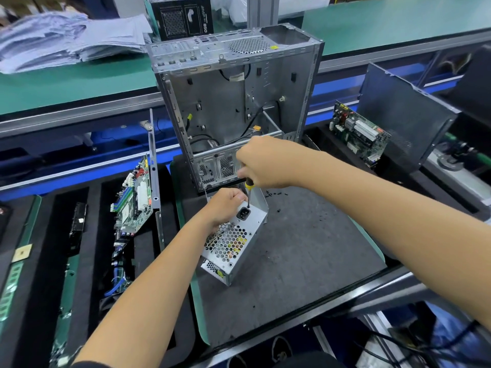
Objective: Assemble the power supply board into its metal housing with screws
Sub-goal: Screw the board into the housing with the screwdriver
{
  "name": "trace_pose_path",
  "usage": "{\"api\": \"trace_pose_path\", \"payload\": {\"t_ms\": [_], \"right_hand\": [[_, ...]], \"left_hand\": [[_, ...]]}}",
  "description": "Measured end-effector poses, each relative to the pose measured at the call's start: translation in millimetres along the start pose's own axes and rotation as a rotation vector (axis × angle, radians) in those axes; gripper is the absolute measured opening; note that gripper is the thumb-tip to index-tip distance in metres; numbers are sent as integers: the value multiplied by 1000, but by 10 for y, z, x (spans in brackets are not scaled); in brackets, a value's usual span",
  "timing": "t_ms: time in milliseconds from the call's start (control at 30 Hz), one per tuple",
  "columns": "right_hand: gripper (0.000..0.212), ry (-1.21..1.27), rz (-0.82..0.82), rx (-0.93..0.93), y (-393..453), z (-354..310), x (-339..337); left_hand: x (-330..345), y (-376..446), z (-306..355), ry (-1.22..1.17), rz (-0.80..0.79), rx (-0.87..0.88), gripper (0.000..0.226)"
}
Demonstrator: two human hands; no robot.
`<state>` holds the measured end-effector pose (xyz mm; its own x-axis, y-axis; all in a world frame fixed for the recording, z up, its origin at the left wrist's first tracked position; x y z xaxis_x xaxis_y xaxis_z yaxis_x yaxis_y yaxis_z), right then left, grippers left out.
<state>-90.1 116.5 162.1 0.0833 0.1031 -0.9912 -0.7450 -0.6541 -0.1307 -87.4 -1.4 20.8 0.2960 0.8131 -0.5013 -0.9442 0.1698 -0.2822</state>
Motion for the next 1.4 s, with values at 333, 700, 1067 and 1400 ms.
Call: {"api": "trace_pose_path", "payload": {"t_ms": [333, 700, 1067, 1400], "right_hand": [[13, 216, 8, -32, -3, 33, 25], [25, 693, 126, -14, 92, 150, 166], [32, 842, 264, 432, 395, 837, 615], [28, 434, -173, 575, 618, 1068, 1546]], "left_hand": [[-2, 30, -52, -3, 9, -1, 33], [-3, 15, -48, -39, 4, 6, 22], [185, 101, 123, 292, 173, 42, 34], [154, 305, 93, 201, 228, -10, 34]]}}
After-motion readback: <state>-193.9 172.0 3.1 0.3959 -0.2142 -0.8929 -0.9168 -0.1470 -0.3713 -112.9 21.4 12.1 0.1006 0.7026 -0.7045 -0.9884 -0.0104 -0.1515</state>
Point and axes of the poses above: each hand's wrist, its own y-axis towards the middle knuckle, its own x-axis out of the palm, z = x × y, the point moved 2 cm from there along y, towards the middle knuckle, and after that the axes turned 4 degrees about y, right-handed, at the moved point
